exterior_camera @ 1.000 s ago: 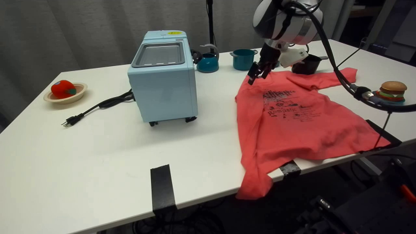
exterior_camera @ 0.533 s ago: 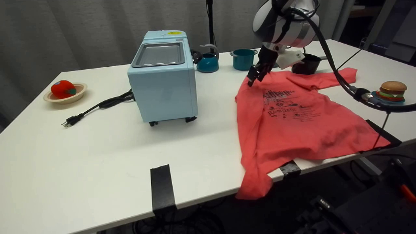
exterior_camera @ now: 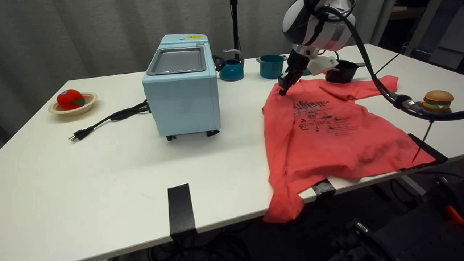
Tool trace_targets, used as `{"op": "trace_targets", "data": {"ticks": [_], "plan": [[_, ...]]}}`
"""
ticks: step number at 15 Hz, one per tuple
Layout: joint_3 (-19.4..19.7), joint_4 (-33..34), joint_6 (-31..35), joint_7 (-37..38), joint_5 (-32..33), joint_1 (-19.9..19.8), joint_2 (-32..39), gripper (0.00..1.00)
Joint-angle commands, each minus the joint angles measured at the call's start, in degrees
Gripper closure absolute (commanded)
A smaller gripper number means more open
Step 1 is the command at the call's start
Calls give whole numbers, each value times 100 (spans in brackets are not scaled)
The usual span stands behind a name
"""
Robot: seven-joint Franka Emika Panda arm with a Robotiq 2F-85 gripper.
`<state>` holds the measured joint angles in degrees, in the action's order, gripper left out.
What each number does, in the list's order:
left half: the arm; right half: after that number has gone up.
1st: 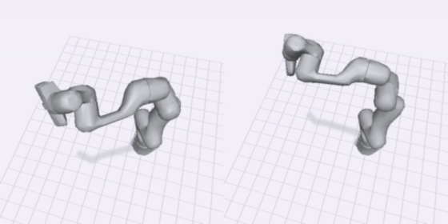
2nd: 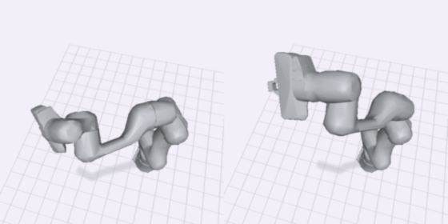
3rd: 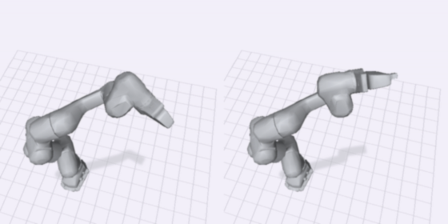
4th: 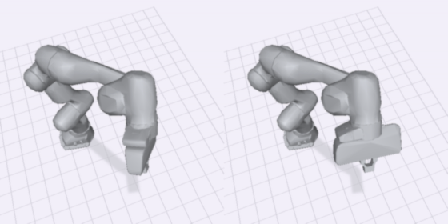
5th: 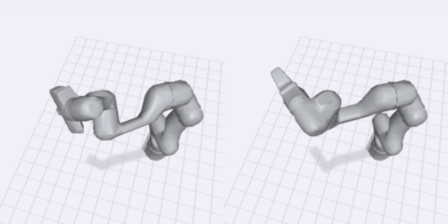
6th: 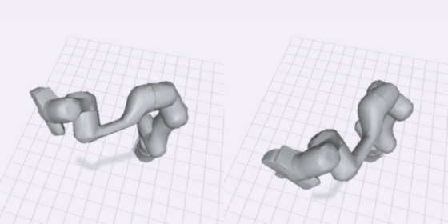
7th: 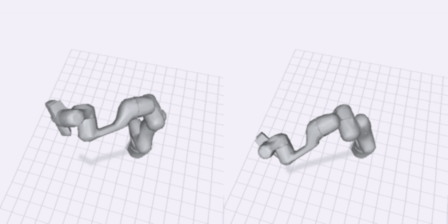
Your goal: Unfold the sleeves of the orange sweatshirt
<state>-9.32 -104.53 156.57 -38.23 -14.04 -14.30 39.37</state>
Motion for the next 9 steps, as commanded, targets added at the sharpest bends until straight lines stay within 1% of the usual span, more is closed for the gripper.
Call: {"op": "trace_targets", "data": {"ticks": [1, 5, 6, 7, 8, 9], "plan": [[-179, 262, -214, 82, 108, -193, 118, 100], [-192, 326, -215, 83, 97, -215, 138, 100], [-170, 335, -200, 74, 130, -203, 143, 91], [-127, 346, -229, 96, 172, -175, 140, 73], [-95, 351, -316, 119, 206, -156, 124, 68], [-79, 354, -376, 119, 225, -147, 116, 59]]}}
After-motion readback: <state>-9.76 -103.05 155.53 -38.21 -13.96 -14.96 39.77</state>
